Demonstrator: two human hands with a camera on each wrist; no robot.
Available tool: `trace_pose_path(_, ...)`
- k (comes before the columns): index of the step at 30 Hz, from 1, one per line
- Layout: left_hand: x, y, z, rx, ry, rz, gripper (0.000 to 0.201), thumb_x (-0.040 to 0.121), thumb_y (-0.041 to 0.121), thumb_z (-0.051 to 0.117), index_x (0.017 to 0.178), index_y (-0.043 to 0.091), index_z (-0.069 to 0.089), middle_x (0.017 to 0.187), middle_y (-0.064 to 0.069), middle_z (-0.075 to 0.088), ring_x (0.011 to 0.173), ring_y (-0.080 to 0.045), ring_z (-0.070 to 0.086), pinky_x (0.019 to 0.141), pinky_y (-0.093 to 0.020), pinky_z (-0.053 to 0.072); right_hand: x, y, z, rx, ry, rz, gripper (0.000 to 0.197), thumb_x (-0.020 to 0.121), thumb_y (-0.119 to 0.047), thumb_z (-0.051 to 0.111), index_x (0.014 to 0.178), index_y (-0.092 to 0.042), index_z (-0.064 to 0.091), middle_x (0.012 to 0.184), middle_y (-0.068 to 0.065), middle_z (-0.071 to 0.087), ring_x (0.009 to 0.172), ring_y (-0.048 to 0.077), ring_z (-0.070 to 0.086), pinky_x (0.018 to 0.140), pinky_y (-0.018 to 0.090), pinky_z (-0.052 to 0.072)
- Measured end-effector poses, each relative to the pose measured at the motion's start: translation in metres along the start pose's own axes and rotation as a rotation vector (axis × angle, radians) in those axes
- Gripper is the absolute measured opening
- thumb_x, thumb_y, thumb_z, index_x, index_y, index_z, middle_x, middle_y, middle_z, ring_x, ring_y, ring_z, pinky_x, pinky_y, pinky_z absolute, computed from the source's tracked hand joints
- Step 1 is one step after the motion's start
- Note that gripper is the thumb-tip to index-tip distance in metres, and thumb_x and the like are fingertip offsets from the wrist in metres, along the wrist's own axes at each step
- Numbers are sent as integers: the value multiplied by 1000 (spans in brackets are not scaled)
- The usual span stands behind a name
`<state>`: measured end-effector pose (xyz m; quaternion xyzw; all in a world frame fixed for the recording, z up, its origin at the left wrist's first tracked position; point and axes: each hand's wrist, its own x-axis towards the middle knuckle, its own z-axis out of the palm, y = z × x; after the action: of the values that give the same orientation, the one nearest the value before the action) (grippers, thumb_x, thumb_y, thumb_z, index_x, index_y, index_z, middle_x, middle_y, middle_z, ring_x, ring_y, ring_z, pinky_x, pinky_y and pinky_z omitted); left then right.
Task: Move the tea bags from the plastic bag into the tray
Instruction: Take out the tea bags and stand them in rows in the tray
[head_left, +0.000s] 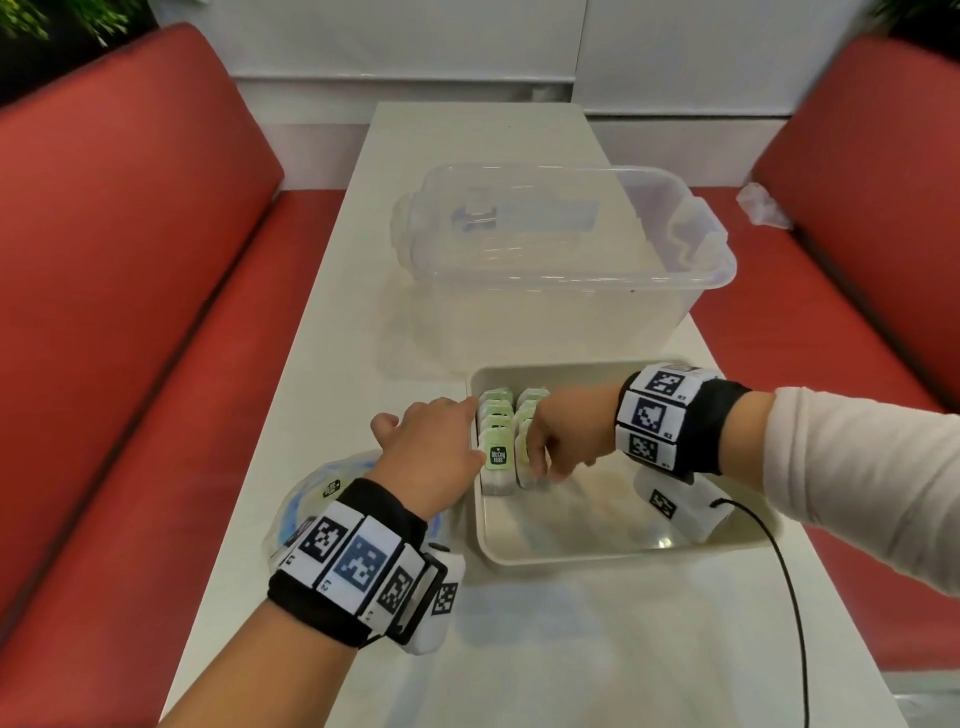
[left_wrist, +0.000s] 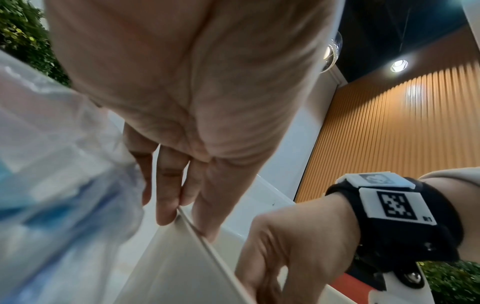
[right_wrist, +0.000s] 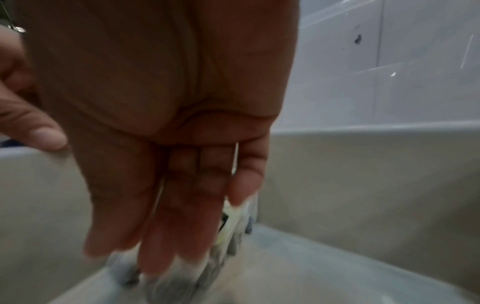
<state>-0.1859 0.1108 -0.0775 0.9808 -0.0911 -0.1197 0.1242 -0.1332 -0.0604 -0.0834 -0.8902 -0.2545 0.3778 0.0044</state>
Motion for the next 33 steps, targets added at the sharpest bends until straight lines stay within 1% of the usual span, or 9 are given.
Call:
trace_pose_path(3,1,0,1,1,4,1,44,89,28,48,133,28,40,119,2,53,114,-22,47,86,-38,24,10,0,10,-28,-181,-21,39,83,-16,66,121,-26,63,89,-5,63,64,11,58,64,14,44)
trace_pose_path(8,0,-1,2,5,-4,-1,47,90,28,49,135,28,37,123,1,52,117,-21,46,90,-39,25,22,6,13,-77,-209,-17,53,83,-9,64,132,-27,53,113,3,67,105,26,62,97,29,45)
trace_pose_path(14,2,-3,4,0,4,7,48,90,28,48,136,28,36,126,1,51,117,-21,46,88,-38,24,24,12,9,-69,-201,9,57,82,-6,63,133,-29,52,117,0,67,109,21,60,97,25,43)
trace_pose_path(17,1,-4,2,-14,-1,22,50,91,32,48,139,32,35,132,2,49,122,-20,44,96,-41,24,19,10,7,-23,-175,25,53,80,-10,67,128,-31,57,110,0,68,105,23,61,98,29,45)
trace_pose_path(20,-3,-19,-8,-119,76,39,43,91,35,49,134,38,42,140,9,43,129,-14,38,97,-37,21,1,1,-6,45,-38,34,43,81,-21,70,122,-31,61,96,-3,65,96,21,63,94,31,47)
trace_pose_path(24,-23,-63,-32,-322,262,102,27,85,15,58,83,41,55,130,10,52,125,-10,44,97,-26,25,-34,-23,-27,79,324,5,29,85,-30,65,114,-28,65,91,-8,62,67,-2,49,68,18,38)
trace_pose_path(27,-48,-89,-34,-376,321,70,29,79,4,61,68,30,59,129,4,55,121,-9,46,92,-16,24,-52,-55,-28,191,571,-39,18,86,-26,63,103,-25,69,80,-12,61,62,-3,49,61,7,35)
trace_pose_path(30,-67,-106,-13,-386,268,36,24,77,6,65,73,30,65,135,3,48,123,-9,44,93,-15,25,-56,-104,-10,365,680,-138,13,86,-20,62,94,-24,70,76,-15,63,63,-1,54,62,7,37)
trace_pose_path(33,-73,-121,14,-313,185,6,39,79,5,62,110,29,66,146,-3,36,133,-14,35,102,-12,20,-35,-146,26,406,597,-187,18,88,-16,56,99,-19,70,93,-2,71,83,14,63,74,23,44)
